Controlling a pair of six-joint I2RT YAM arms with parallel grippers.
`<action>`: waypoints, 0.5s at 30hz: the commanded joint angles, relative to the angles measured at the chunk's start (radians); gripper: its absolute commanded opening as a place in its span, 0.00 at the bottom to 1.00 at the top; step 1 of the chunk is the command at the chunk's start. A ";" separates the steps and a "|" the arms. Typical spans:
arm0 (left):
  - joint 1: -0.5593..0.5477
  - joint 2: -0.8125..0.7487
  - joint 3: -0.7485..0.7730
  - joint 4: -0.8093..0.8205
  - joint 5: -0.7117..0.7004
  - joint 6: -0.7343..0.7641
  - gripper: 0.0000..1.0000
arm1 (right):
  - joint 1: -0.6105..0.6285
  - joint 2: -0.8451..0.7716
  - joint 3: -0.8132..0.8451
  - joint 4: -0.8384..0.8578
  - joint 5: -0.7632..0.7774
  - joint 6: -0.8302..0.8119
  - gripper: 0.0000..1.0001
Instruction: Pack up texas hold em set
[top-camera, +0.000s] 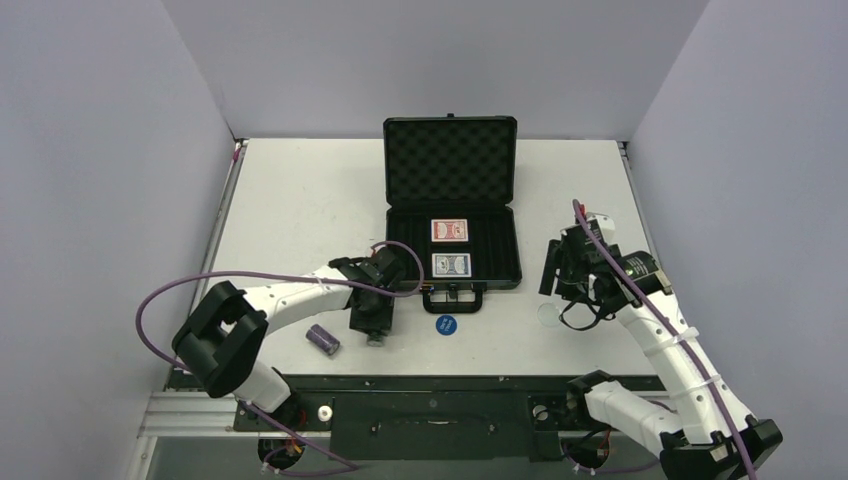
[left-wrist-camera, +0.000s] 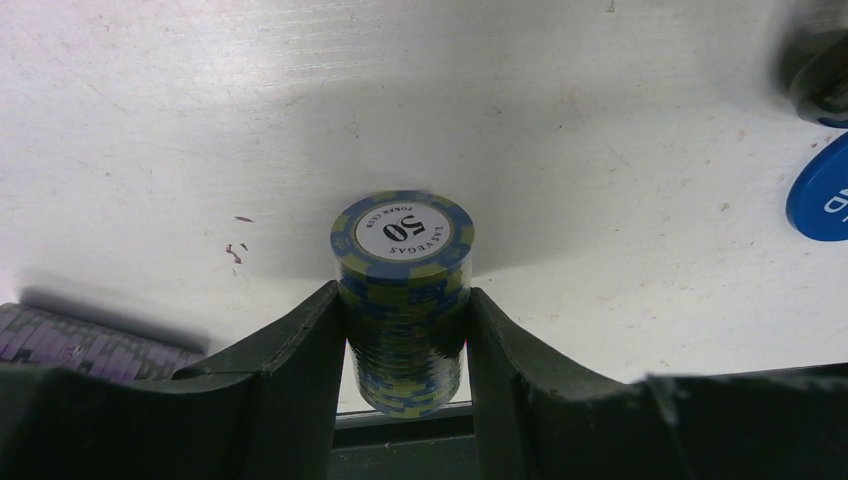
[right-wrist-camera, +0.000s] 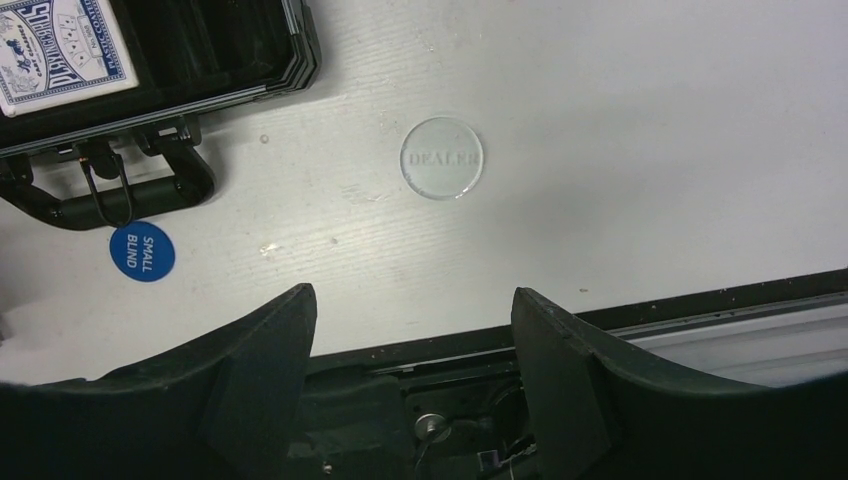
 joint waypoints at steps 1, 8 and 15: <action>-0.005 -0.064 0.029 -0.026 -0.006 -0.022 0.00 | -0.008 0.032 0.070 0.000 0.026 -0.005 0.67; -0.003 -0.154 0.176 -0.153 -0.025 -0.026 0.00 | -0.008 0.053 0.108 -0.003 0.025 -0.009 0.67; 0.037 -0.111 0.352 -0.223 -0.037 0.024 0.00 | -0.008 0.042 0.091 0.002 0.013 0.001 0.67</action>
